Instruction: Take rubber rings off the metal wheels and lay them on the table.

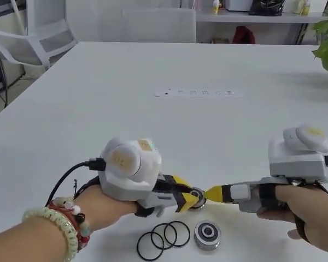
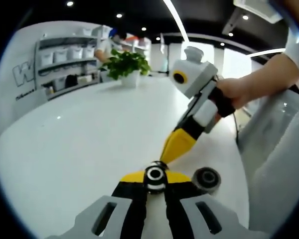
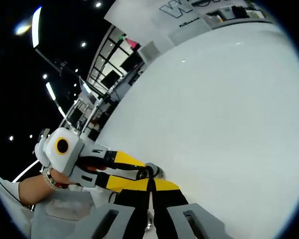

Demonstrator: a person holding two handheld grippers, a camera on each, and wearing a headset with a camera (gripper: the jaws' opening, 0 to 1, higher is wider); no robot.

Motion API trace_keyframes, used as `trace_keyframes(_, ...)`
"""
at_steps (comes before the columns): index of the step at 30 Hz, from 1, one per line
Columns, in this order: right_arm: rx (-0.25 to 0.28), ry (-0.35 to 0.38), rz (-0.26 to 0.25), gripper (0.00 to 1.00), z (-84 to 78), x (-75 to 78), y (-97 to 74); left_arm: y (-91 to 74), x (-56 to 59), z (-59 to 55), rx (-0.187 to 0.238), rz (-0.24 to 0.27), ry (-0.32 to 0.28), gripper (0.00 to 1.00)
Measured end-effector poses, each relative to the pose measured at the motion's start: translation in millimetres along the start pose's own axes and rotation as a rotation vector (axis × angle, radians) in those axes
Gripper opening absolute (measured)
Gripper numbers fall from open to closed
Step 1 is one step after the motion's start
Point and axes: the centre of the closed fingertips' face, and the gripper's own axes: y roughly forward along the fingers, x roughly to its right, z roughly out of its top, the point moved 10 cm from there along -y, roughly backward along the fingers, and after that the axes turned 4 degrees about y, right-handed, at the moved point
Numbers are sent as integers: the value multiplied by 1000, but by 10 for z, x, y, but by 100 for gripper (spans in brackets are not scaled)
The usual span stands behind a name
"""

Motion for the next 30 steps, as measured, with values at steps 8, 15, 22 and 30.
trace_keyframes(8, -12, -7, 6, 0, -2, -32, 32, 10, 31, 10, -9, 8, 36, 13)
trace_keyframes(15, -11, -10, 23, 0, 8, -73, 43, 7, 41, 10, -10, 8, 42, 14)
trace_keyframes(22, -10, -15, 33, 0, 24, -76, 40, 3, 39, 4, -3, 7, 47, 14)
trace_keyframes(30, -11, -35, 53, 0, 36, -105, 30, 1, 39, -1, 2, 3, 48, 14)
